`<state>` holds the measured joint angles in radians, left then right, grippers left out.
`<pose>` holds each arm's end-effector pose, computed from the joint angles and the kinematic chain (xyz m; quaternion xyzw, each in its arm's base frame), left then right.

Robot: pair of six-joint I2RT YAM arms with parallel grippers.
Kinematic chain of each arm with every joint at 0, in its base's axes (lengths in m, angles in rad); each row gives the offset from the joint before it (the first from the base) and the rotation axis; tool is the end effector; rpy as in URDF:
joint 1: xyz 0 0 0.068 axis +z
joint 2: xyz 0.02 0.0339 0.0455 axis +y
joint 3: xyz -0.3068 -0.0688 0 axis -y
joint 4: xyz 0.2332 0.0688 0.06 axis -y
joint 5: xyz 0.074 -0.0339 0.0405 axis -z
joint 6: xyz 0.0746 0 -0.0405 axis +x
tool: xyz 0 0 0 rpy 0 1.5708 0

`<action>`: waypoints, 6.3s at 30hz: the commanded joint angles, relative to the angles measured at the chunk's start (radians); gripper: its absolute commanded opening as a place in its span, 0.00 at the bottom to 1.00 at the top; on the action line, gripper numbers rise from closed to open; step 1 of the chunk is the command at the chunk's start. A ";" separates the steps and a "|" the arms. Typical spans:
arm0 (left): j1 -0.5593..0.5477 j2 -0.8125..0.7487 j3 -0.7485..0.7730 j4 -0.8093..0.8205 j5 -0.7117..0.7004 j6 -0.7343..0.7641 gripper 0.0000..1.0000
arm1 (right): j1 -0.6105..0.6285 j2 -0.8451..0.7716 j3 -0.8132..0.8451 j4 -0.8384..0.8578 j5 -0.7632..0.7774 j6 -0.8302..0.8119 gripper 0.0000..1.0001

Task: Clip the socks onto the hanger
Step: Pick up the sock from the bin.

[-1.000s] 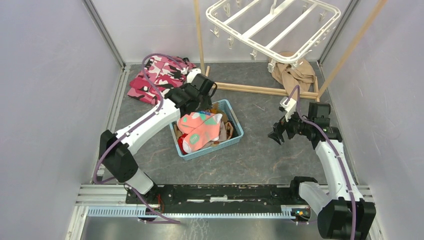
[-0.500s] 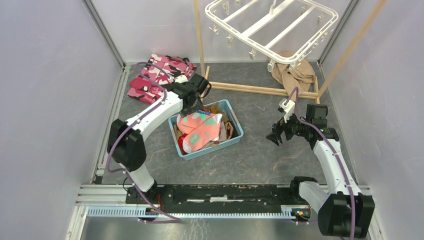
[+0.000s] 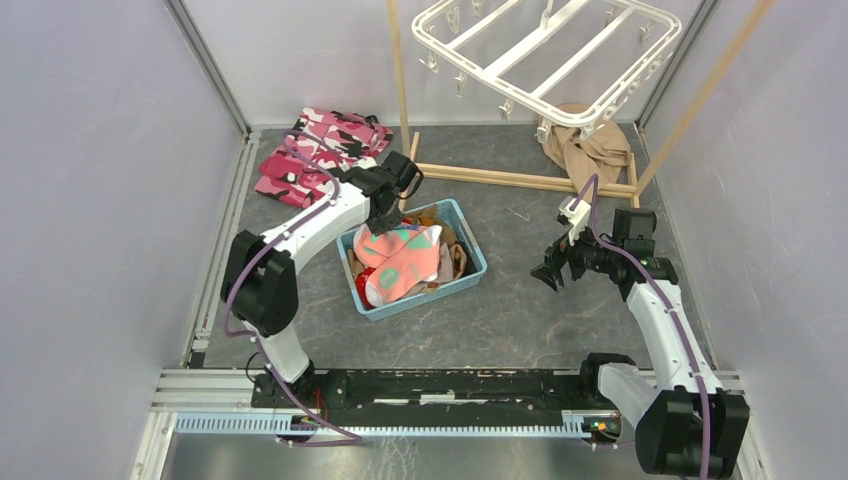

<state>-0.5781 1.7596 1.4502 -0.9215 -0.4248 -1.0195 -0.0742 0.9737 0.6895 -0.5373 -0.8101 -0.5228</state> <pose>0.3227 -0.1739 0.2671 -0.2457 0.9323 0.0265 0.2642 0.1771 0.0410 0.2676 -0.3308 0.8018 0.2516 0.4293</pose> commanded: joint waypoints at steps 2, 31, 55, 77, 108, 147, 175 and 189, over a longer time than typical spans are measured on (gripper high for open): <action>-0.003 -0.122 -0.031 0.037 0.000 -0.006 0.16 | -0.003 -0.009 -0.002 0.025 -0.029 0.006 0.98; -0.005 -0.635 -0.129 0.818 0.835 0.804 0.02 | -0.002 -0.024 0.227 -0.243 -0.192 -0.328 0.98; -0.205 -0.407 -0.235 1.467 1.482 0.543 0.02 | 0.000 -0.149 0.401 -0.301 -0.579 -0.422 0.98; -0.291 -0.281 -0.166 1.239 1.562 0.785 0.02 | 0.128 -0.054 0.437 -0.359 -0.648 -0.468 0.89; -0.323 -0.574 -0.390 1.072 0.870 0.883 0.90 | 0.170 -0.163 0.396 -0.192 -0.141 -0.340 0.00; -0.455 -0.578 -0.546 1.225 0.700 1.400 0.02 | 0.170 -0.080 0.337 -0.299 -0.436 -0.344 0.79; -0.454 -0.508 -0.553 1.342 0.838 1.213 0.05 | 0.175 -0.044 0.388 -0.208 -0.539 -0.255 0.06; -0.437 -0.583 -0.625 1.496 0.788 0.945 0.73 | 0.175 -0.040 0.443 -0.330 -0.380 -0.459 0.01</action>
<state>-1.0168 1.1938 0.7986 0.4553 0.3935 0.0357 0.0967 0.9398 1.0901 -0.8272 -1.2144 -0.8974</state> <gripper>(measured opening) 0.751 0.058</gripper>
